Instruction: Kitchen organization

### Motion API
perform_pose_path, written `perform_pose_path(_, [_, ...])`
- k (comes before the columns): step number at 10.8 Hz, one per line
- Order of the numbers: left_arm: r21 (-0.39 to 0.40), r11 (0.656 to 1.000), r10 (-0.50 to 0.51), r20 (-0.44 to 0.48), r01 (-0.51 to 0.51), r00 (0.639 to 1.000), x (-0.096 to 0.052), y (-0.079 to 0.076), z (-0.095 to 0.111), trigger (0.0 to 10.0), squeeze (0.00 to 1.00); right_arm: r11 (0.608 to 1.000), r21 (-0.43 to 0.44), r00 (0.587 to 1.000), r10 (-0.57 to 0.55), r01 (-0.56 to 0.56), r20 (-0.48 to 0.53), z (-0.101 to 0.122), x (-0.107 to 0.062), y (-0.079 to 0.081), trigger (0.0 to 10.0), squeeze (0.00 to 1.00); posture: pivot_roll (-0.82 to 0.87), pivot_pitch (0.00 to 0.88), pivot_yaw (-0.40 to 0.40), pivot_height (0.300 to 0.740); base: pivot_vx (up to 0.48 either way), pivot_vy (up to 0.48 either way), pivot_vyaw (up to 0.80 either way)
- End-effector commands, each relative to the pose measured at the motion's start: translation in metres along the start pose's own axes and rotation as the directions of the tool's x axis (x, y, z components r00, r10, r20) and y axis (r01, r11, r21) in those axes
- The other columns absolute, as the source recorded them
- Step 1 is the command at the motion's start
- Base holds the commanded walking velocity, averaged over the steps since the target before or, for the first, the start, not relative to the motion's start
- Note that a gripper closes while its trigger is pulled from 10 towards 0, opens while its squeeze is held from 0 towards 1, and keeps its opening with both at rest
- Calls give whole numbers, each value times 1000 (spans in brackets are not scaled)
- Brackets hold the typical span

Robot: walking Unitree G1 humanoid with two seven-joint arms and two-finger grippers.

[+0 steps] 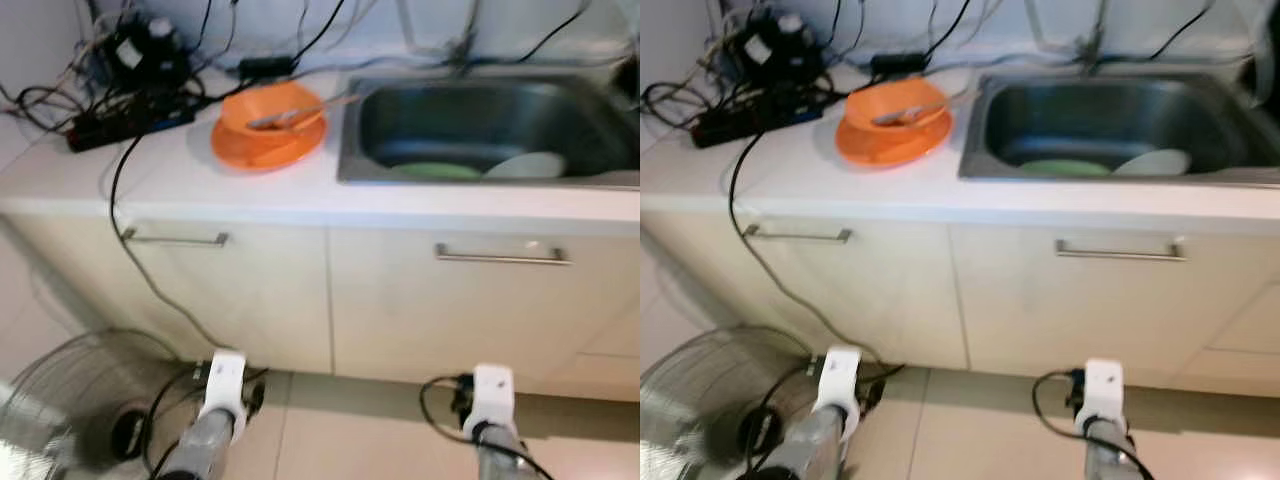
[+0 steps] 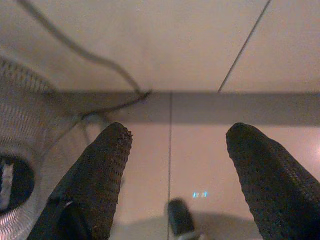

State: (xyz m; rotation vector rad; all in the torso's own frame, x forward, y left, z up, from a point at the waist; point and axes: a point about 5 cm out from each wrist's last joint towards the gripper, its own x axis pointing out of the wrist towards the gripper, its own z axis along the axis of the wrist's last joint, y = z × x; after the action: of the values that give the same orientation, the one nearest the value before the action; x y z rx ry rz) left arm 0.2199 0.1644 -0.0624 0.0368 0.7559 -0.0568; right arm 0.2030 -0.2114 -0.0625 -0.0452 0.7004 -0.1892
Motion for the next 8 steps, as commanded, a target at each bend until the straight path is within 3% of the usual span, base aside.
perform_pose_path(1, [11, 1000, 15, -53, -14, 999, -3, 5, -12, 10000, 0, 1000, -6, 998, 13, -14, -56, -13, -4, 2, 10000, 0, 56, 0, 86, 740, 0, 0, 0])
perform_pose_path(4, [7, 999, 41, -146, -41, 988, -11, 11, -37, 10000, 0, 999, 27, 987, 27, -23, -160, -38, -12, 0, 10000, 0, 53, 0, 86, 740, 0, 0, 0])
perform_pose_path(8, [0, 999, 42, -159, -43, 986, -12, 12, -40, 10000, 0, 999, 31, 982, 32, -26, -189, -47, -17, -2, 10000, 0, 53, 0, 81, 740, 0, 0, 0])
